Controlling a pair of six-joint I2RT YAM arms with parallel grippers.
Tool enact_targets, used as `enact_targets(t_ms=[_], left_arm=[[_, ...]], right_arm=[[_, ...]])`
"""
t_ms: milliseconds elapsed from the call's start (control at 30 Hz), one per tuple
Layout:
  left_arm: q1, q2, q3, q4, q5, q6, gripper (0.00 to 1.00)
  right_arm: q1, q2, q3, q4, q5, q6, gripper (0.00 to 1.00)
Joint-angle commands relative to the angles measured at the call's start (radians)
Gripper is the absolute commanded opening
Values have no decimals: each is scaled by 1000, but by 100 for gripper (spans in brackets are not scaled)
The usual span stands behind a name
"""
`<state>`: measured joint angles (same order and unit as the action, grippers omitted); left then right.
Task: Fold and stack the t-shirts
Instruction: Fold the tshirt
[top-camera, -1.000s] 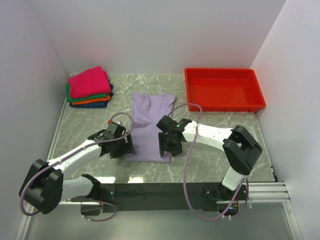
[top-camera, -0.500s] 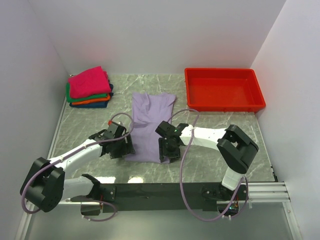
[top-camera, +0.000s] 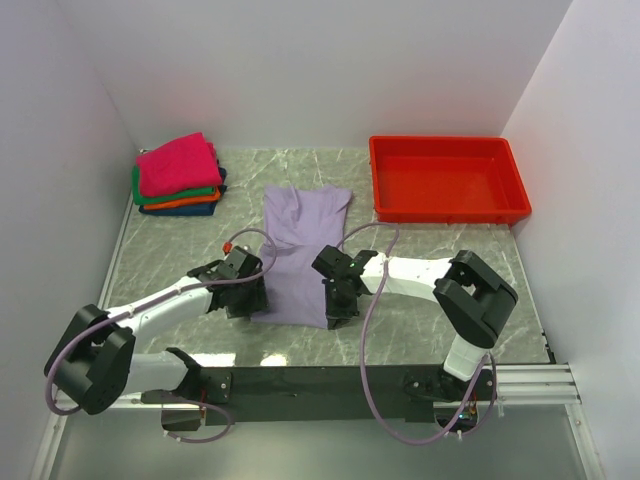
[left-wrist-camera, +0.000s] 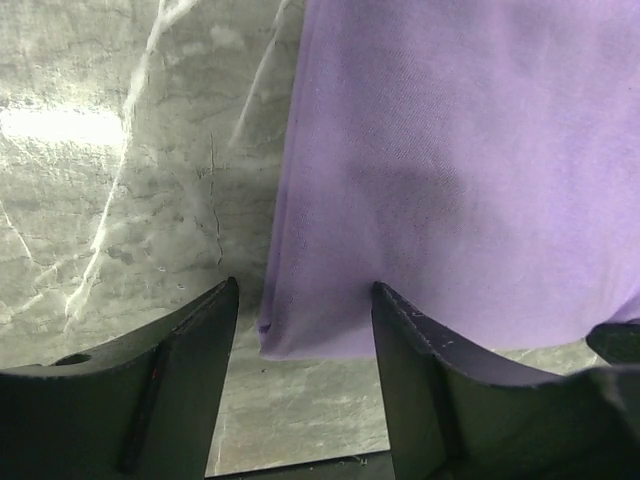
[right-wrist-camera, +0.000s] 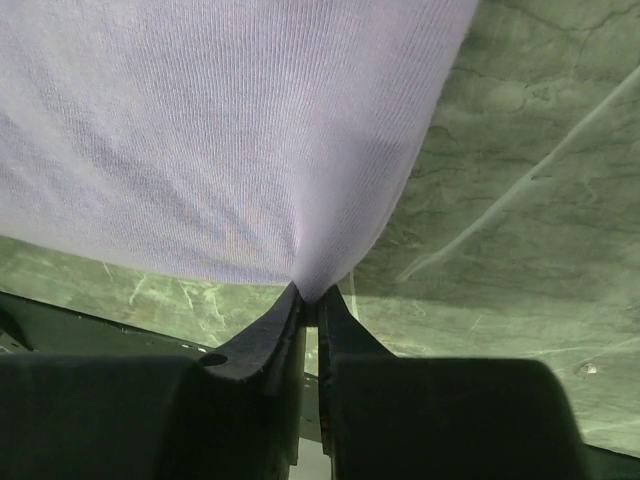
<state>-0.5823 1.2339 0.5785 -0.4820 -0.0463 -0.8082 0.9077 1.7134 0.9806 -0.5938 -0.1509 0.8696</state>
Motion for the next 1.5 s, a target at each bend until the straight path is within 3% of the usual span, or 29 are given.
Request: enact_targets(t_ms=[0,400,733,1100,1467], left_arm=[[-20,30,0,-38,-40,-28,62],[-83,-94,11,-121,-115,-114,56],[-56,-70,-19,-109,-132,-137,52],[-50,18,-26,-17,-46,-68,45],[-53,47,-5,-41,-12,-40,9]], right_arm=[[14,26,-23,-20,45,-1,9],[14,34,-2,-40,54,-18,9],[10,37,10,-38,53,-47,9],[2,45,12,-38,48,-69,8],[-21,8,-2,-60,71,-81,8]])
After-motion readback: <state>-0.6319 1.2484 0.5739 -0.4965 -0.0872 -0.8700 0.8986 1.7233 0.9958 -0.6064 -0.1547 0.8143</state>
